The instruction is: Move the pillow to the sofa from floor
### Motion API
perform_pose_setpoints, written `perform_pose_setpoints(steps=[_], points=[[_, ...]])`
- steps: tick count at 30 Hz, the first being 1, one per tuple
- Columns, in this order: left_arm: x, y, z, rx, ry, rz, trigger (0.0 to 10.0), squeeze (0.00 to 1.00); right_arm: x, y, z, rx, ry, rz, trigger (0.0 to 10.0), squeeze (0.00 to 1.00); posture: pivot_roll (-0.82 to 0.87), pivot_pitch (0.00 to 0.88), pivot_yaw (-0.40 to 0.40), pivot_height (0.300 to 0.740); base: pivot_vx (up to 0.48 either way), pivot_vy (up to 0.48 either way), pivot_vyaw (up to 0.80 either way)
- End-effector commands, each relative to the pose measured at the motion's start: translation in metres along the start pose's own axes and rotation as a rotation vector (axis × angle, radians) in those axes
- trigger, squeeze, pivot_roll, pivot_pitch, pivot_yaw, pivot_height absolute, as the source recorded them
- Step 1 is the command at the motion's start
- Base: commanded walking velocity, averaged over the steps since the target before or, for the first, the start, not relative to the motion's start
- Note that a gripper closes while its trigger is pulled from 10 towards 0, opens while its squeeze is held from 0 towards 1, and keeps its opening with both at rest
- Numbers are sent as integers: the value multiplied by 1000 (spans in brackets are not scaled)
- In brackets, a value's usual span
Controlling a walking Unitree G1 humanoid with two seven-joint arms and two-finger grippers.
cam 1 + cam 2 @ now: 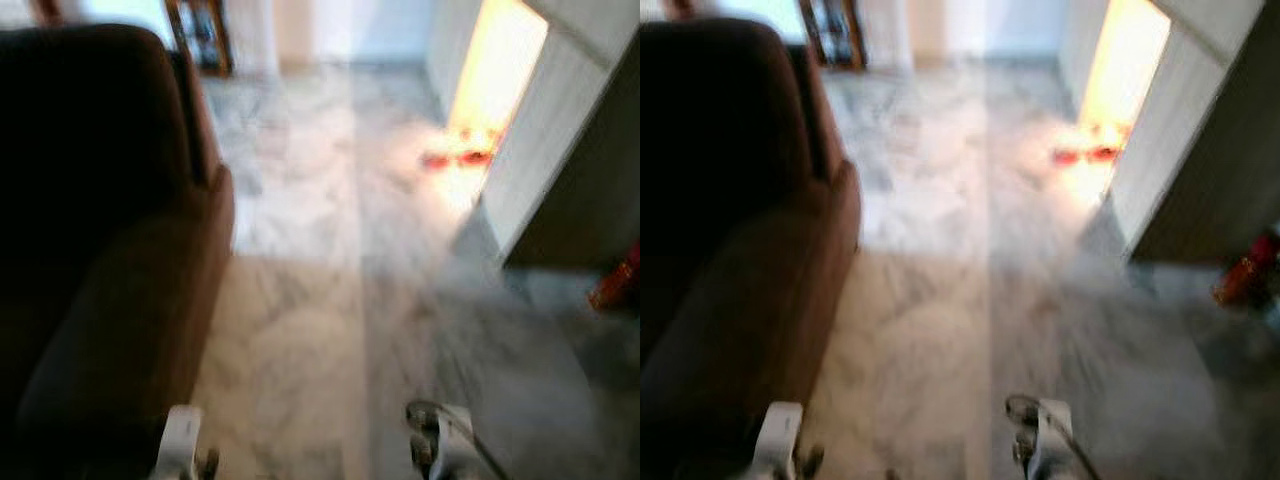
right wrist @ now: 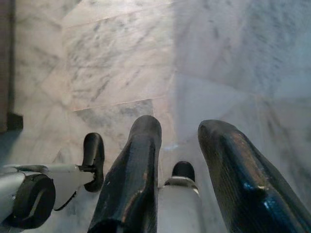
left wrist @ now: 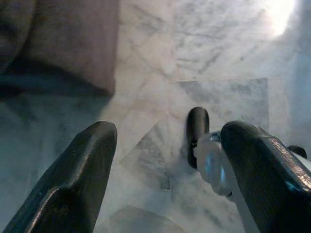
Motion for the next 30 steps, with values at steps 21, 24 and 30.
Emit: perform_pose_setpoints(steps=[21,24,30], points=[[-3,-7,0,34,18,8,10000,0,5,-6,0,14,9,32,10000,0,-10,33,-1,740,0,0,636],[-5,-8,0,35,20,-3,10000,0,2,-6,-1,15,9,34,10000,0,-11,36,-2,740,0,0,0],[-6,-8,0,42,25,-9,10000,0,-9,-4,-2,14,-4,34,10000,0,-5,47,-6,740,0,208,0]])
Point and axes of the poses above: a point about 5 cm out from each wrist's last joint towards the gripper, its own z axis pointing out of the wrist towards the gripper, its own y axis along the axis of the wrist's last joint, x = y × z, the point moved 5 cm from there along z, pointing out of the wrist towards the gripper, and after that the axes turned 1 degree about -z, right-handed, at the moved point
